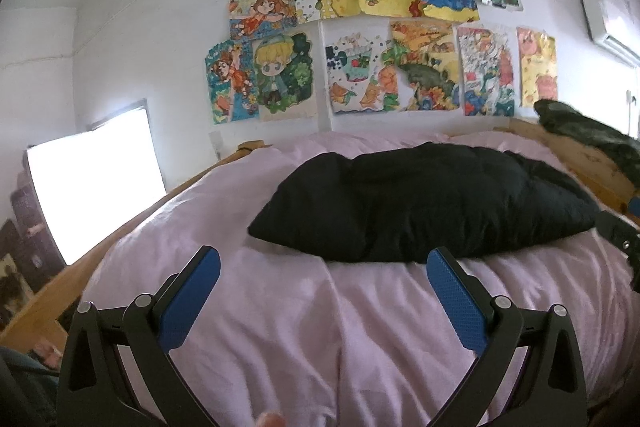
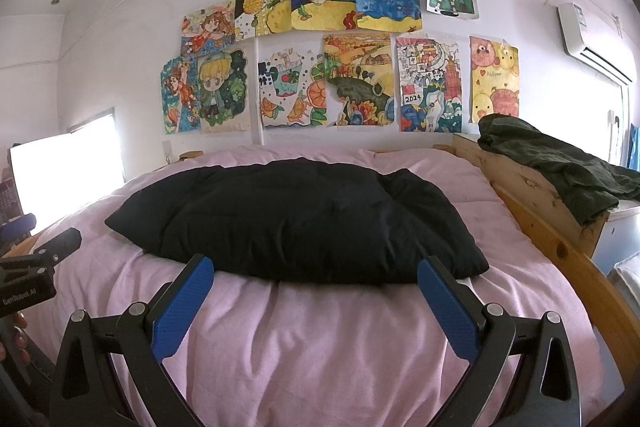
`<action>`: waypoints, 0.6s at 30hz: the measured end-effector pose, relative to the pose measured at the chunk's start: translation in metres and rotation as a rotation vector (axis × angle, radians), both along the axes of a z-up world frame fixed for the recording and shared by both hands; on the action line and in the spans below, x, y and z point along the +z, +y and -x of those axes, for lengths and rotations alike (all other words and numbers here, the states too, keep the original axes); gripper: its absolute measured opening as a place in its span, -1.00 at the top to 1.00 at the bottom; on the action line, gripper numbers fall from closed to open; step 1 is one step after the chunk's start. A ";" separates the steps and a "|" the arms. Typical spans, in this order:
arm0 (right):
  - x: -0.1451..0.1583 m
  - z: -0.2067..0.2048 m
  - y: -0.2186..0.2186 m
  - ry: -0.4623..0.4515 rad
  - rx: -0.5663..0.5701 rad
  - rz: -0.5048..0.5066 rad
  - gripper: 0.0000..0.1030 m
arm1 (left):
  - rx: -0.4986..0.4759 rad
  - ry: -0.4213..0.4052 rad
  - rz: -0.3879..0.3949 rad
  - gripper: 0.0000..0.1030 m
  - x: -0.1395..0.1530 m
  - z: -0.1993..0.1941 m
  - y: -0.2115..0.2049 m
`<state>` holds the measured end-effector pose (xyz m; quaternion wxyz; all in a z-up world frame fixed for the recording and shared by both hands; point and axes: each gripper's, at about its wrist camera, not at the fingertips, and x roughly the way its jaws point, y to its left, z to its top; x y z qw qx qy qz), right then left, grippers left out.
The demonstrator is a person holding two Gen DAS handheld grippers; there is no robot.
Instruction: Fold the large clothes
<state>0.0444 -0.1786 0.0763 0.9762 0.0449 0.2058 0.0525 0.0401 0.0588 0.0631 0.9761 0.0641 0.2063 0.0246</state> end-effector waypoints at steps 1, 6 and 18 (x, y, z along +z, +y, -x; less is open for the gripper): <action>0.000 0.000 0.000 0.001 -0.001 0.000 -1.00 | 0.016 0.005 -0.013 -0.97 0.000 -0.002 0.002; 0.001 0.000 -0.001 -0.002 0.000 -0.001 -1.00 | 0.019 -0.007 -0.020 -0.97 -0.001 0.000 0.010; 0.001 0.000 0.000 -0.001 -0.001 -0.002 -1.00 | -0.003 -0.030 -0.024 -0.97 -0.001 0.004 0.025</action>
